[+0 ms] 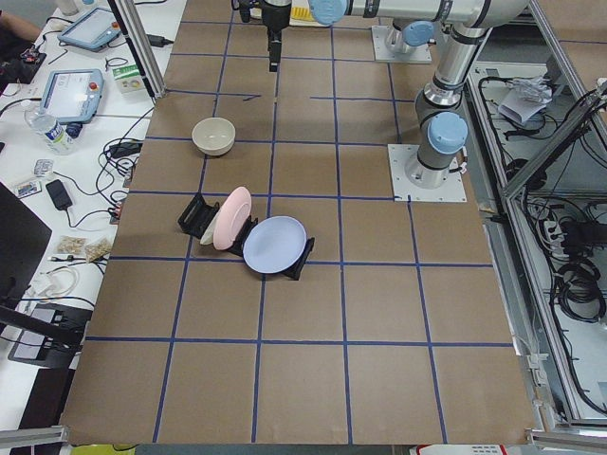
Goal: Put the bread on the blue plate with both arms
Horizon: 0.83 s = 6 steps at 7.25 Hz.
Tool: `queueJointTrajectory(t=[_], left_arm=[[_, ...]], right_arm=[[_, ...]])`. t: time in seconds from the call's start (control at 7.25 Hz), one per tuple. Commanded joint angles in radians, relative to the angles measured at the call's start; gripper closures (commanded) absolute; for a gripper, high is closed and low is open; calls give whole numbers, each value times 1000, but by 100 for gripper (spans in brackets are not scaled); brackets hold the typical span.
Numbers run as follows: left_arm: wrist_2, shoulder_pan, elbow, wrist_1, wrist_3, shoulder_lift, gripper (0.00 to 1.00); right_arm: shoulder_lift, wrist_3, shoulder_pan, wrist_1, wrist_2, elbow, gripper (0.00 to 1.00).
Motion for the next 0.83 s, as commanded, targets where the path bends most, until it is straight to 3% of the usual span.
queueJointTrajectory(t=[0.0, 0.55, 0.69], left_arm=[[0, 0, -4, 1, 0, 5, 0], [2, 0, -7, 8, 0, 5, 0], [3, 0, -7, 8, 0, 10, 0]], right_arm=[[1, 0, 0, -1, 0, 0, 0], [4, -8, -9, 1, -21, 18, 0], [2, -79, -41, -10, -24, 47, 0]])
